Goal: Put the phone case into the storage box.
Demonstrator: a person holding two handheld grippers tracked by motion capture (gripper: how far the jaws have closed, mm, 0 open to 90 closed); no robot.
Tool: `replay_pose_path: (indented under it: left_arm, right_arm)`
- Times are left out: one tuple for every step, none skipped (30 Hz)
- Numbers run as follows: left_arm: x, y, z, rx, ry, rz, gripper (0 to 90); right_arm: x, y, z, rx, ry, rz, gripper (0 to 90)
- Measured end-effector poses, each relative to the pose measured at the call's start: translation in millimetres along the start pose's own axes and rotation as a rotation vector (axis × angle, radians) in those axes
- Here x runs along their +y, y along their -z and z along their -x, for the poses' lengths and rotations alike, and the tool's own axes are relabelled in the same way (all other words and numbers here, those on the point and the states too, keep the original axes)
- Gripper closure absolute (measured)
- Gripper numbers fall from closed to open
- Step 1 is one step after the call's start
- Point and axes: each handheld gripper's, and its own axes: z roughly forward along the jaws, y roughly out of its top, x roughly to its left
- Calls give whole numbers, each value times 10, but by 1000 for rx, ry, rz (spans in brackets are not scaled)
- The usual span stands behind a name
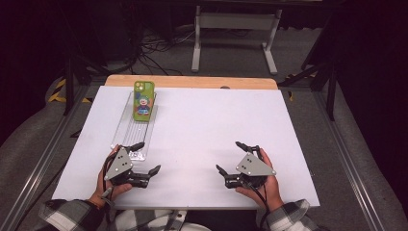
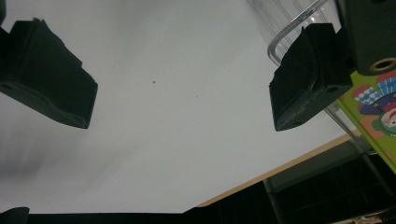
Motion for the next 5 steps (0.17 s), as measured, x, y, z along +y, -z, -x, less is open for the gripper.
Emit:
replay_pose_path:
  left_arm:
    - [1,4,-6,7,-2,-1,84]
    - [1,6,-8,8,2,-1,85]
    - [1,9,-12,11,3,0,85]
    - [1,9,-12,11,3,0,85]
    - [1,9,-11,14,7,0,85]
  right_arm:
    - [2,-5,-1,1,-2,-2,77]
    - [3,-11,0,1,-3,-1,76]
    - [3,-15,5,3,-2,0,75]
    - [3,-15,5,3,-2,0,75]
    - [0,-17,8,4,-3,0,74]
